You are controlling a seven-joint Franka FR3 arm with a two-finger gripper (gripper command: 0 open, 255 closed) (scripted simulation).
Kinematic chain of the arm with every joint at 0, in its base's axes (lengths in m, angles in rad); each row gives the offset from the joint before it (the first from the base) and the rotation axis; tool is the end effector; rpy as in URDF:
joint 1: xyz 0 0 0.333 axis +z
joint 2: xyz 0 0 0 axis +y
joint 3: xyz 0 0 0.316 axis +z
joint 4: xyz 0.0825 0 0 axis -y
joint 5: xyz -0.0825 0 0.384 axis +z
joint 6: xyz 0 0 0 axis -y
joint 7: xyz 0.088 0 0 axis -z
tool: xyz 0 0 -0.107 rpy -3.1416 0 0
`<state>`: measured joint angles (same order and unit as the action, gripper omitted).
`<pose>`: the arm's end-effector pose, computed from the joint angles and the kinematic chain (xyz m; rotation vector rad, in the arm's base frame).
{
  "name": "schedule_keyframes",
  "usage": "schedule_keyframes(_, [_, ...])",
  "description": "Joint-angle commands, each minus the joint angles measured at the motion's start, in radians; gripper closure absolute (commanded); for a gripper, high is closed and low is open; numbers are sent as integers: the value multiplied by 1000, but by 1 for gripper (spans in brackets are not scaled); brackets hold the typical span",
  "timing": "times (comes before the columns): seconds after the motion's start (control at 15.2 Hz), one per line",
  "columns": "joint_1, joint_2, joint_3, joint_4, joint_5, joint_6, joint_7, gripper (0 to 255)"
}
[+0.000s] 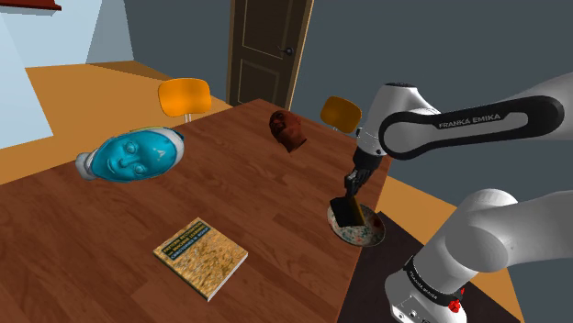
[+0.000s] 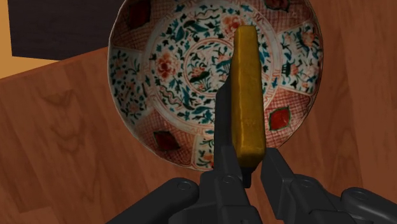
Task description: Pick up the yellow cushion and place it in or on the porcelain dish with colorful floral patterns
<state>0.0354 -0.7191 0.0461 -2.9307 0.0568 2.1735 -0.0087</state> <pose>0.2941 0.0234 0.3512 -3.1256 -0.0705 0.0603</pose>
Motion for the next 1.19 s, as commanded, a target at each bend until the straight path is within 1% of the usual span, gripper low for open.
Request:
schedule_keyframes(0.0, [0,10,0,-10,0,11,-1,255])
schedule_keyframes(0.4, [0,10,0,-10,0,11,0,255])
schedule_keyframes(0.46, [0,11,0,-10,0,13,0,0])
schedule_keyframes(0.79, [0,10,0,-10,0,12,0,0])
schedule_keyframes(0.99, [-3,-52,-4,63,-6,-123,1,0])
schedule_keyframes(1.06, [-4,-64,-5,84,-7,-156,1,0])
schedule_keyframes(1.12, [-4,-64,-5,84,-7,-156,1,0])
